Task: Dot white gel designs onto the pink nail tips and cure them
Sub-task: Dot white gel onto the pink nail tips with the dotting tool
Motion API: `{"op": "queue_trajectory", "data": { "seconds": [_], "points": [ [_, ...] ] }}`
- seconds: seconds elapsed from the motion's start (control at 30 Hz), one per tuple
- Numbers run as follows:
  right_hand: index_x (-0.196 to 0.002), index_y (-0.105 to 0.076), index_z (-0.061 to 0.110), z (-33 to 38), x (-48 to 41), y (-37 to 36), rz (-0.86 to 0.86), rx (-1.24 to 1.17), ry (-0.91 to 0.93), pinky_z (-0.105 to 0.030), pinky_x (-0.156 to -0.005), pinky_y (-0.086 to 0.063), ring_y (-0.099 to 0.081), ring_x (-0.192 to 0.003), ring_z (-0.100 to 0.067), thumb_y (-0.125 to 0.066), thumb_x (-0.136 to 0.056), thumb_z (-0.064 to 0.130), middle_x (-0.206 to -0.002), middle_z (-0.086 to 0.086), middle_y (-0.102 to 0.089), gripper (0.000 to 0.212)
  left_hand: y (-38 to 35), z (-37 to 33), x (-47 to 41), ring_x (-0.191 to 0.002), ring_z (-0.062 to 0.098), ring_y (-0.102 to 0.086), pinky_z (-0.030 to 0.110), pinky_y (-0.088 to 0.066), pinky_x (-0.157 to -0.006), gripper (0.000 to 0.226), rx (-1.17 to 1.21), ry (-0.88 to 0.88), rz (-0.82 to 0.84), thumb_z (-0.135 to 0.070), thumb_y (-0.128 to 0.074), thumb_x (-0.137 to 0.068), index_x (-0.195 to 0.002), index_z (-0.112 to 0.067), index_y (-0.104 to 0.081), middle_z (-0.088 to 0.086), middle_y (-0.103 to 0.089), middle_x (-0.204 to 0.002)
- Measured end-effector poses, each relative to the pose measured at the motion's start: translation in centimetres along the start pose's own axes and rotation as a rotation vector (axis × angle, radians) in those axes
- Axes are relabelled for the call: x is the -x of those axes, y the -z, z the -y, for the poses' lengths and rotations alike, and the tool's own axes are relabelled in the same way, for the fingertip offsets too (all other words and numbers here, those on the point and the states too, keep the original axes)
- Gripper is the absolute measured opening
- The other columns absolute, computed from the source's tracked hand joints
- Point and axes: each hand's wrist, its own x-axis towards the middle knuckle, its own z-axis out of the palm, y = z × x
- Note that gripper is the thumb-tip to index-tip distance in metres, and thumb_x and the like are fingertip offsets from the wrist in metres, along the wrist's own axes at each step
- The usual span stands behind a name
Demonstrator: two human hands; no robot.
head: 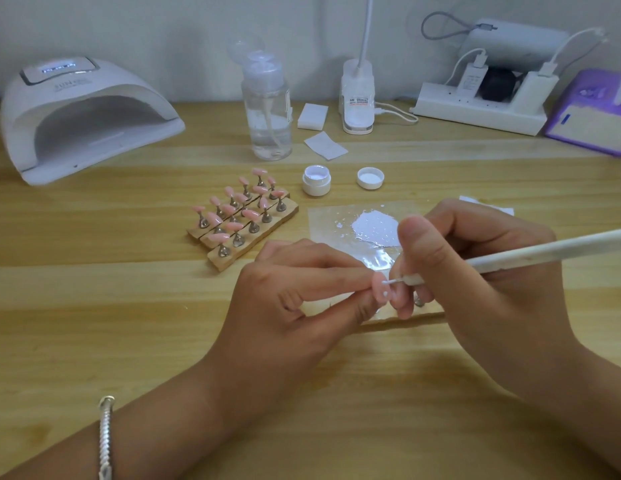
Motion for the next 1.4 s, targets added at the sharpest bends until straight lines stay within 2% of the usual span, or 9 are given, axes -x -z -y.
{"op": "queue_trajectory", "data": {
  "seconds": [0.2, 0.53, 0.93, 1.17, 1.4],
  "points": [
    [-0.062, -0.054, 0.005, 0.04, 0.05, 0.09, -0.012, -0.067, -0.026, -0.018, -0.048, -0.044, -0.056, -0.040, -0.015, -0.060, -0.094, 0.022, -0.049, -0.003, -0.061, 0.037, -0.04, 0.01, 0.03, -0.085, 0.016, -0.071, 0.055, -0.047, -0.077, 0.008, 0.012, 0.012, -0.006, -0.022, -0.075, -0.084, -0.089, -0.020, -0.081, -0.008, -0.076, -0.086],
    [-0.062, -0.057, 0.007, 0.01, -0.02, 0.00, 0.002, -0.076, -0.032, -0.020, -0.048, -0.046, -0.057, -0.041, -0.014, -0.059, -0.091, 0.021, -0.050, 0.000, -0.061, 0.033, -0.04, -0.02, -0.03, -0.085, 0.016, -0.071, 0.055, -0.048, -0.079, 0.007, 0.029, 0.009, 0.011, -0.021, -0.075, -0.085, -0.088, -0.020, -0.081, -0.006, -0.076, -0.085],
    [-0.063, -0.058, 0.005, -0.08, -0.02, 0.19, 0.022, 0.006, -0.021, -0.016, -0.050, -0.045, -0.058, -0.042, -0.012, -0.062, -0.095, 0.017, -0.052, 0.000, -0.063, 0.035, 0.04, -0.10, -0.09, -0.085, 0.015, -0.071, 0.054, -0.048, -0.078, 0.007, 0.012, 0.000, 0.009, -0.022, -0.075, -0.086, -0.088, -0.022, -0.081, -0.009, -0.075, -0.086],
    [-0.063, -0.059, 0.007, -0.12, -0.07, 0.16, 0.020, -0.018, -0.029, -0.024, -0.048, -0.048, -0.060, -0.042, -0.017, -0.061, -0.092, 0.022, -0.052, 0.001, -0.063, 0.033, 0.05, -0.19, -0.13, -0.084, 0.012, -0.070, 0.053, -0.048, -0.078, 0.008, -0.009, -0.003, 0.010, -0.023, -0.074, -0.086, -0.088, -0.022, -0.081, -0.010, -0.075, -0.085],
    [-0.062, -0.057, 0.010, -0.15, -0.01, 0.18, 0.027, -0.027, -0.025, -0.017, -0.050, -0.045, -0.058, -0.042, -0.013, -0.061, -0.093, 0.022, -0.052, -0.001, -0.063, 0.033, 0.08, -0.28, -0.09, -0.084, 0.012, -0.070, 0.053, -0.048, -0.079, 0.007, -0.006, -0.002, 0.009, -0.022, -0.074, -0.085, -0.088, -0.022, -0.081, -0.011, -0.075, -0.085]
  ]
}}
